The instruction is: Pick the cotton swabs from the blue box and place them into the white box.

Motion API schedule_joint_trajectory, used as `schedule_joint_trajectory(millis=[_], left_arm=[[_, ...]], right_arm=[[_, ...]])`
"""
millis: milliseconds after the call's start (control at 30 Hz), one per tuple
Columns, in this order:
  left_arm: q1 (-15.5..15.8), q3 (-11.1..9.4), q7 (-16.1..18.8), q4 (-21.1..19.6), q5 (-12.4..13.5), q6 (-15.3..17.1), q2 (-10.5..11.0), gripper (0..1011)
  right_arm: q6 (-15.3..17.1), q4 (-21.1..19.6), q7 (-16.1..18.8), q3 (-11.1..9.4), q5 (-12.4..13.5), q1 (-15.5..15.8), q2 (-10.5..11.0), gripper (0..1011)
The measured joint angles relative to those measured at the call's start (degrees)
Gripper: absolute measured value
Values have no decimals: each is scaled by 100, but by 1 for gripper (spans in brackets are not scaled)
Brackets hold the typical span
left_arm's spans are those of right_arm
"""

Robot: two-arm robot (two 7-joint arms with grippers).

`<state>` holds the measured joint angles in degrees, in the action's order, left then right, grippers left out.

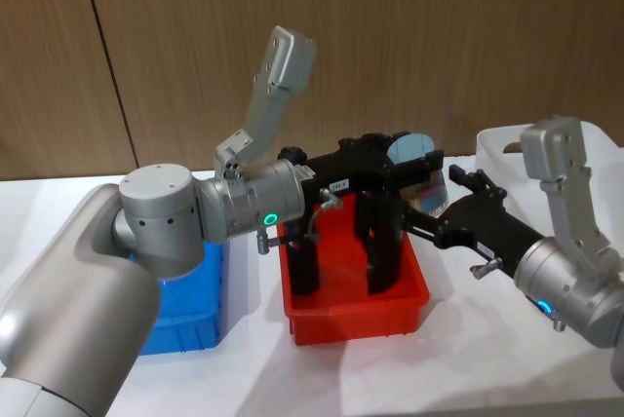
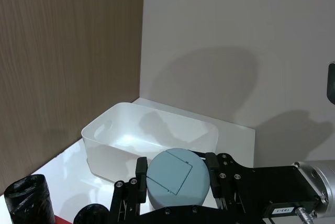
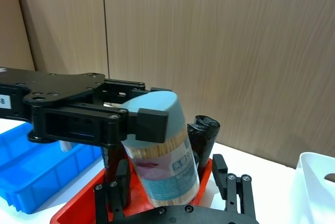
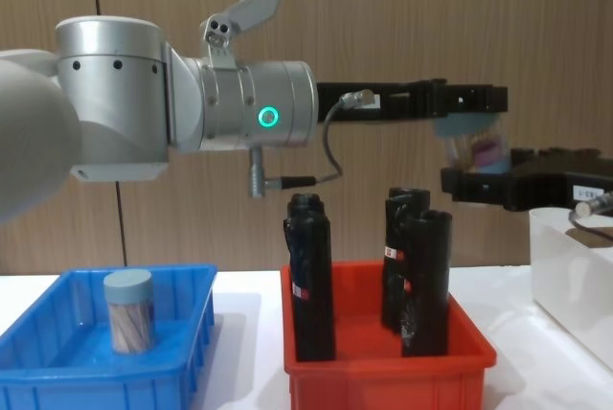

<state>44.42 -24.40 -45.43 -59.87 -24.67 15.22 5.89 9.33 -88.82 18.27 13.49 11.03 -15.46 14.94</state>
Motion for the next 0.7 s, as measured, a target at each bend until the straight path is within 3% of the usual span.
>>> schedule_joint_trajectory(millis=[167, 333, 467, 700], left_arm=[[0, 0, 0, 0, 0, 0, 0, 671], [0, 0, 0, 0, 0, -1, 0, 671], [0, 1, 0, -1, -1, -3, 0, 671], [0, 1, -1, -2, -8, -4, 0, 672]], right_arm=[[-12, -3, 64, 22, -17, -18, -10, 918], [-23, -59, 112, 41, -51, -17, -8, 741], [-22, -96, 126, 52, -71, -9, -3, 661], [5, -162, 128, 64, -98, 11, 9, 642]])
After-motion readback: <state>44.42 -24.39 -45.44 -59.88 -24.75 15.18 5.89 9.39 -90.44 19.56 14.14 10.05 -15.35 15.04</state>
